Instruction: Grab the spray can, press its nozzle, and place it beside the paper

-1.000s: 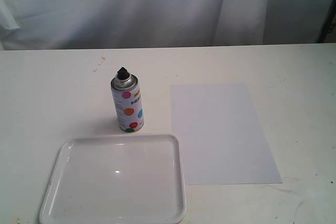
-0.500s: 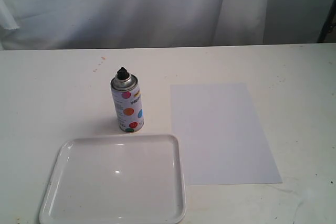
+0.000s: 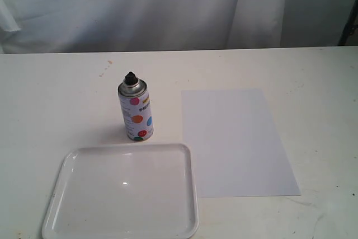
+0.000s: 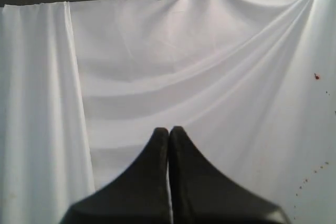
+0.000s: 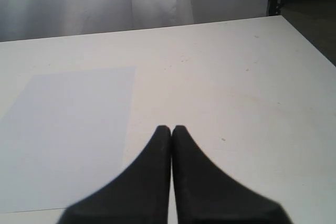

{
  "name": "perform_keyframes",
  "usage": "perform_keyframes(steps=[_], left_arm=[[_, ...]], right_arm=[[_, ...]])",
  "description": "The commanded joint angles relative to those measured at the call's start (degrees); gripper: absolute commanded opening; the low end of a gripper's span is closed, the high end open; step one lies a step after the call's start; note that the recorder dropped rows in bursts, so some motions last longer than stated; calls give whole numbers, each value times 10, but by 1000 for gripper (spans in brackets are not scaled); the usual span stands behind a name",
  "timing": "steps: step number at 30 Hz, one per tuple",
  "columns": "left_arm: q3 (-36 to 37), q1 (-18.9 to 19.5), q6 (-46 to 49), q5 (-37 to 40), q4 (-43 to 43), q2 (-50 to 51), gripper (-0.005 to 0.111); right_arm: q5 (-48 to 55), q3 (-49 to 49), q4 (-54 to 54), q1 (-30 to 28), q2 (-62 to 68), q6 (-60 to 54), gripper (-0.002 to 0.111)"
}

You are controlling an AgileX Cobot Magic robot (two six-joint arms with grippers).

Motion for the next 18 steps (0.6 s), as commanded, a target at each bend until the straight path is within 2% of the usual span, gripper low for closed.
perform_keyframes(steps=[1, 3, 5, 8, 10, 14, 18], left_arm=[[-103, 2, 3, -51, 30, 142, 0], [-142, 2, -17, -103, 52, 231, 0], [-144, 2, -61, -108, 53, 292, 0], [-121, 2, -143, -110, 158, 376, 0], [-88, 2, -172, -154, 221, 429, 0], [-33, 2, -205, -283, 226, 504, 0], [5, 2, -200, -346, 226, 568, 0]], right_arm=[[-3, 2, 1, 1, -4, 0, 0], [-3, 2, 1, 1, -4, 0, 0], [-3, 2, 1, 1, -4, 0, 0], [-3, 2, 1, 1, -4, 0, 0], [-3, 2, 1, 1, -4, 0, 0], [-3, 2, 1, 1, -4, 0, 0], [-3, 2, 1, 1, -4, 0, 0]])
